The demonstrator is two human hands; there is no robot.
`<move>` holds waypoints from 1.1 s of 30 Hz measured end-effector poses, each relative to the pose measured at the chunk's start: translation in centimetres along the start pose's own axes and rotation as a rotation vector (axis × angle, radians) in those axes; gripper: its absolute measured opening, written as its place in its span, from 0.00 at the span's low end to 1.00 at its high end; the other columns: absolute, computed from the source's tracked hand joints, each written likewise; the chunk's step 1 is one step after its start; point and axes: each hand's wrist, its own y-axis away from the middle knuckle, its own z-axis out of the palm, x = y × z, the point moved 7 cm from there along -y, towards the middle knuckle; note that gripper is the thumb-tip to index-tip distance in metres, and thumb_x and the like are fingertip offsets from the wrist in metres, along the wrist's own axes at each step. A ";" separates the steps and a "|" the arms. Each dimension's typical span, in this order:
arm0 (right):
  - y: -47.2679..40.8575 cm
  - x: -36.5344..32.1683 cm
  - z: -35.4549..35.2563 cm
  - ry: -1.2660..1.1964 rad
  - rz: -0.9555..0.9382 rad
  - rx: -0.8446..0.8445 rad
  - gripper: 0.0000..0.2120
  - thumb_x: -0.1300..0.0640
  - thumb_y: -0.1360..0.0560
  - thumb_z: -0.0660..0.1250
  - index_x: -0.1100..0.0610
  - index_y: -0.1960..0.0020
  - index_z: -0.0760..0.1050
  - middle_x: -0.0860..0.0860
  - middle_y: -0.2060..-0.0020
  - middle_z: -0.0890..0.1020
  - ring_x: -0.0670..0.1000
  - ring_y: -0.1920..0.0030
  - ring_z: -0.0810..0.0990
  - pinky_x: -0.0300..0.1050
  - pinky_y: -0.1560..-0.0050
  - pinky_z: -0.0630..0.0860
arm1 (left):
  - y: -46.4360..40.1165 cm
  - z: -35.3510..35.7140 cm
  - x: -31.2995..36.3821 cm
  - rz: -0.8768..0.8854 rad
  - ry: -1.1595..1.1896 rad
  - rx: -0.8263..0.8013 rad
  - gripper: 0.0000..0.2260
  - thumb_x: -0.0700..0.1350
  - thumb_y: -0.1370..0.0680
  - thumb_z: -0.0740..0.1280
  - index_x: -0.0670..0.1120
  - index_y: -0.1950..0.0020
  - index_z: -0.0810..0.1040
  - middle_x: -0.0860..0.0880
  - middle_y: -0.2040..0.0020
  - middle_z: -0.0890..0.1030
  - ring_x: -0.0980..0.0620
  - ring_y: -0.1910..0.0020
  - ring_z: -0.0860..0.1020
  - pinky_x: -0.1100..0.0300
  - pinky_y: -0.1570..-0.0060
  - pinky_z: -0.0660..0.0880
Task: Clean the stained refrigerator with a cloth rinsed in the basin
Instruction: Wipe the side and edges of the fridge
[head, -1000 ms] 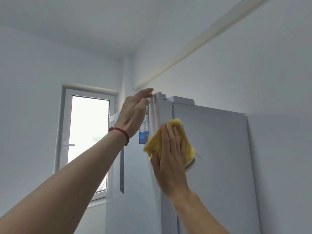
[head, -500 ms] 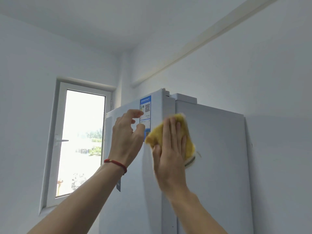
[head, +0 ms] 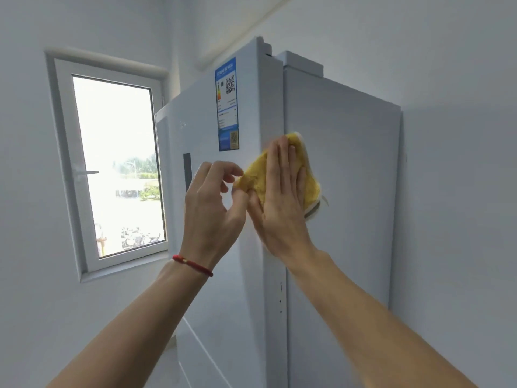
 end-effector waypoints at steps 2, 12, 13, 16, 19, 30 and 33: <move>-0.8 0.2 -0.1 0.036 0.027 0.045 0.37 0.49 0.14 0.57 0.60 0.16 0.39 0.56 0.16 0.42 0.55 0.16 0.39 0.62 0.18 0.41 | 0.4 0.1 -0.3 0.009 -0.008 0.024 0.07 0.39 0.25 0.66 0.42 0.47 0.78 0.49 0.52 0.77 0.53 0.56 0.75 0.72 0.57 0.71; 26.4 2.7 5.8 0.076 0.192 -0.109 0.38 0.51 0.15 0.55 0.60 0.17 0.34 0.56 0.16 0.40 0.61 0.16 0.45 0.68 0.23 0.56 | 8.1 1.2 -1.0 0.054 -0.137 -0.098 0.12 0.41 0.25 0.71 0.42 0.42 0.79 0.46 0.47 0.79 0.53 0.49 0.74 0.59 0.48 0.75; 29.0 2.9 6.2 0.082 0.218 -0.129 0.38 0.49 0.15 0.55 0.61 0.17 0.36 0.57 0.16 0.42 0.62 0.17 0.47 0.68 0.25 0.59 | 8.8 1.2 -1.0 0.062 -0.145 -0.122 0.12 0.41 0.25 0.71 0.42 0.42 0.78 0.46 0.47 0.79 0.54 0.49 0.73 0.57 0.47 0.76; 30.3 2.9 6.4 0.089 0.216 -0.159 0.38 0.50 0.15 0.56 0.63 0.17 0.37 0.61 0.16 0.43 0.64 0.17 0.48 0.70 0.26 0.62 | 9.8 1.0 -1.4 0.072 -0.171 -0.169 0.12 0.41 0.25 0.70 0.42 0.42 0.78 0.45 0.46 0.79 0.54 0.49 0.73 0.54 0.47 0.77; 23.6 1.9 5.2 0.050 0.122 -0.129 0.37 0.50 0.14 0.53 0.60 0.17 0.33 0.60 0.17 0.41 0.64 0.17 0.44 0.71 0.22 0.54 | 9.7 0.5 -1.8 0.030 -0.177 -0.167 0.12 0.40 0.25 0.69 0.42 0.42 0.77 0.46 0.46 0.78 0.53 0.50 0.74 0.61 0.49 0.75; 23.2 1.9 5.0 -0.002 0.196 -0.098 0.36 0.56 0.14 0.61 0.63 0.17 0.42 0.60 0.16 0.45 0.61 0.16 0.46 0.67 0.21 0.57 | 12.4 1.2 -1.9 -0.130 -0.161 -0.187 0.14 0.32 0.31 0.67 0.41 0.47 0.75 0.47 0.52 0.77 0.50 0.55 0.75 0.62 0.56 0.75; 29.4 2.1 5.5 0.032 0.210 -0.190 0.36 0.55 0.14 0.57 0.61 0.16 0.38 0.58 0.16 0.43 0.61 0.16 0.47 0.68 0.25 0.65 | 12.5 1.1 -1.4 -0.143 -0.183 -0.183 0.14 0.32 0.30 0.67 0.42 0.47 0.75 0.48 0.52 0.77 0.50 0.55 0.75 0.63 0.56 0.75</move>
